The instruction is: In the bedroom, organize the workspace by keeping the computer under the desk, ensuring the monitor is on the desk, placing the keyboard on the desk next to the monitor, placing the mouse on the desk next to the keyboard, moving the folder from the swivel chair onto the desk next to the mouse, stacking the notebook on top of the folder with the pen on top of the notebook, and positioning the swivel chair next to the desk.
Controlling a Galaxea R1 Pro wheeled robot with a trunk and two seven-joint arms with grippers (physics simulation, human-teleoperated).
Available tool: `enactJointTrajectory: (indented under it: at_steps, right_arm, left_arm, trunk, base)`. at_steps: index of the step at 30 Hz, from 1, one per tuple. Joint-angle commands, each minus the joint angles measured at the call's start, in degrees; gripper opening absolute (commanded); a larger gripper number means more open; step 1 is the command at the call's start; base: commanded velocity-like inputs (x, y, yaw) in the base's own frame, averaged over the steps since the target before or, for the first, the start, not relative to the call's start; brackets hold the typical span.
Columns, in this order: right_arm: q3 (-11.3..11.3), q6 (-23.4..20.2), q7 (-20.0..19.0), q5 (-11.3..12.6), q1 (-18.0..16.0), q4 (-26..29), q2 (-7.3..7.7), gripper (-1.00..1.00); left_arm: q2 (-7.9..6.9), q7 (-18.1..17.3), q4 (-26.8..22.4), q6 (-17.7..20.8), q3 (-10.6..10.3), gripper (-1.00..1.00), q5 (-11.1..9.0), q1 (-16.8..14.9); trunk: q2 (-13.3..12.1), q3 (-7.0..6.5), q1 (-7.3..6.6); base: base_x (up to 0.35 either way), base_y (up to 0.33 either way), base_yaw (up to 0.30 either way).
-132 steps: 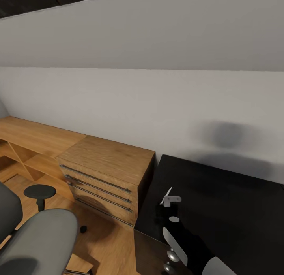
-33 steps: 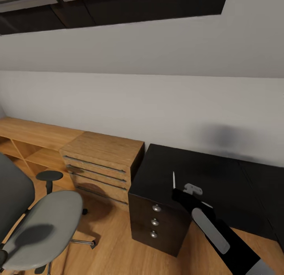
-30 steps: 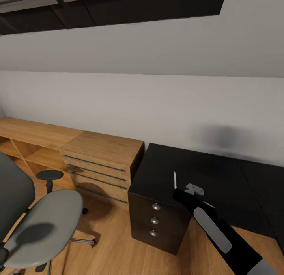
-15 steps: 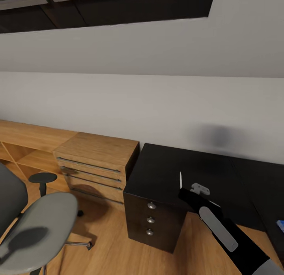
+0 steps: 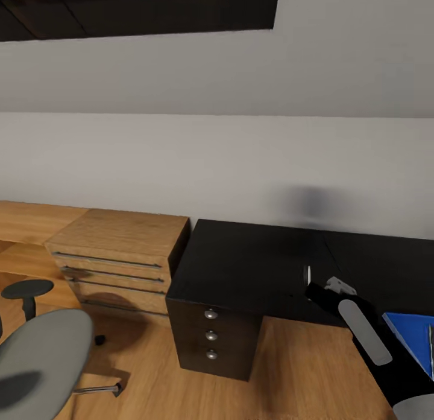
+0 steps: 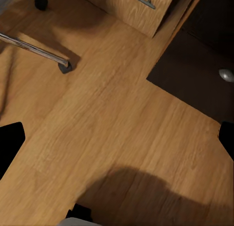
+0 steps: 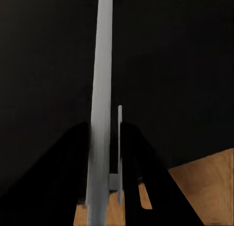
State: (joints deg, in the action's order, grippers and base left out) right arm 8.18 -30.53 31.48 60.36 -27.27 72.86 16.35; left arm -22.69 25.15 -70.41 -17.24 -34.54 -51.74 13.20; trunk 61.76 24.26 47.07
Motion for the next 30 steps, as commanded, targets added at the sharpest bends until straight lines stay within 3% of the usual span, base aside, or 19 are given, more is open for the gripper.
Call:
enactJointTrajectory:
  at_steps: [1,5,6,7,10,11,13,14,15,16,20,26,27,30]
  right_arm:
    - [-1.2,-0.4,0.6,0.5,-0.1,-0.1,0.23,-1.00]
    - [-5.5,-1.1,0.8,0.2,-0.1,-1.9,1.87,-1.00]
    - [-5.7,-1.1,0.8,0.2,-0.1,-1.9,2.08,-1.00]
    - [-6.4,-1.1,0.9,-0.8,-0.1,-2.8,4.04,-1.00]
    - [-6.6,-1.1,0.9,-2.2,-0.1,-3.8,5.02,-1.00]
    - [-7.3,-1.1,0.9,-3.5,-0.1,-4.3,5.98,-1.00]
    - [-9.2,-1.1,0.8,-3.9,-0.1,-4.4,6.48,-1.00]
    - [-11.0,-1.1,0.8,-6.6,-0.1,-4.7,7.18,-1.00]
    - [-11.2,-1.1,0.7,-9.5,-0.1,-5.1,7.46,-1.00]
    - [-11.6,-1.1,0.5,-14.6,-0.1,-5.4,7.67,-1.00]
    - [-11.9,-1.1,0.4,-18.0,-0.1,-5.7,7.80,-1.00]
    - [-11.1,-1.1,0.6,-19.0,-0.1,-5.9,7.77,-1.00]
    - [-9.5,-1.1,0.6,-19.1,-0.1,-7.1,7.76,-1.00]
    - [-8.4,-1.1,0.6,-19.2,-0.1,-8.2,7.75,-1.00]
  left_arm:
    - [-0.06,0.2,-0.1,-0.4,-0.2,1.00,-0.5,0.0]
    - [-0.06,0.2,-0.1,-0.4,-0.2,1.00,-0.5,0.0]
    - [-0.06,0.2,-0.1,-0.4,-0.2,1.00,-0.5,0.0]
    - [-0.07,0.1,-0.1,-0.4,-0.2,1.00,-0.4,0.0]
    - [-0.07,0.1,-0.1,-0.4,-0.2,1.00,-0.4,0.0]
    - [-0.07,0.1,-0.1,-0.4,-0.2,1.00,-0.3,0.0]
    - [-0.07,0.1,-0.1,-0.4,-0.2,1.00,-0.2,0.0]
    - [-0.07,0.1,-0.1,-0.4,-0.2,1.00,-0.2,0.0]
    - [-0.07,0.1,-0.1,-0.4,-0.2,1.00,-0.2,0.0]
    - [-0.07,0.1,-0.2,-0.4,-0.2,1.00,-0.1,0.0]
    - [-0.07,0.1,-0.2,-0.4,-0.2,1.00,-0.1,0.0]
    - [-0.07,0.3,-0.5,-0.5,-0.2,1.00,-0.1,0.0]
    - [-0.07,0.4,-0.7,-0.5,0.0,1.00,-0.1,0.0]
    - [-0.07,0.5,-0.7,-0.5,0.2,1.00,-0.2,0.0]
  trunk:
    - [0.0,0.06,0.01]
    - [0.0,0.06,0.01]
    - [0.0,0.06,0.01]
    - [0.0,0.06,0.01]
    - [0.0,0.06,0.01]
    - [0.0,0.06,0.01]
    - [0.0,0.06,0.01]
    - [0.0,0.06,0.01]
    - [0.0,0.06,0.01]
    - [0.0,0.06,0.01]
    - [0.0,0.06,0.01]
    - [0.0,0.06,0.01]
    - [0.0,0.06,0.01]
    - [0.0,0.06,0.01]
  base:
    - [0.000,0.000,-0.273]
    - [0.000,0.000,-0.275]
    - [0.000,0.000,-0.279]
    - [0.000,0.000,-0.283]
    - [0.000,0.000,-0.284]
    - [0.000,0.000,-0.286]
    - [0.000,0.000,-0.289]
    - [0.000,0.000,-0.292]
    - [0.000,0.000,-0.293]
    - [0.000,0.000,-0.294]
    - [0.000,0.000,-0.294]
    - [0.000,0.000,-0.294]
    - [0.000,0.000,-0.294]
    - [0.000,0.000,-0.215]
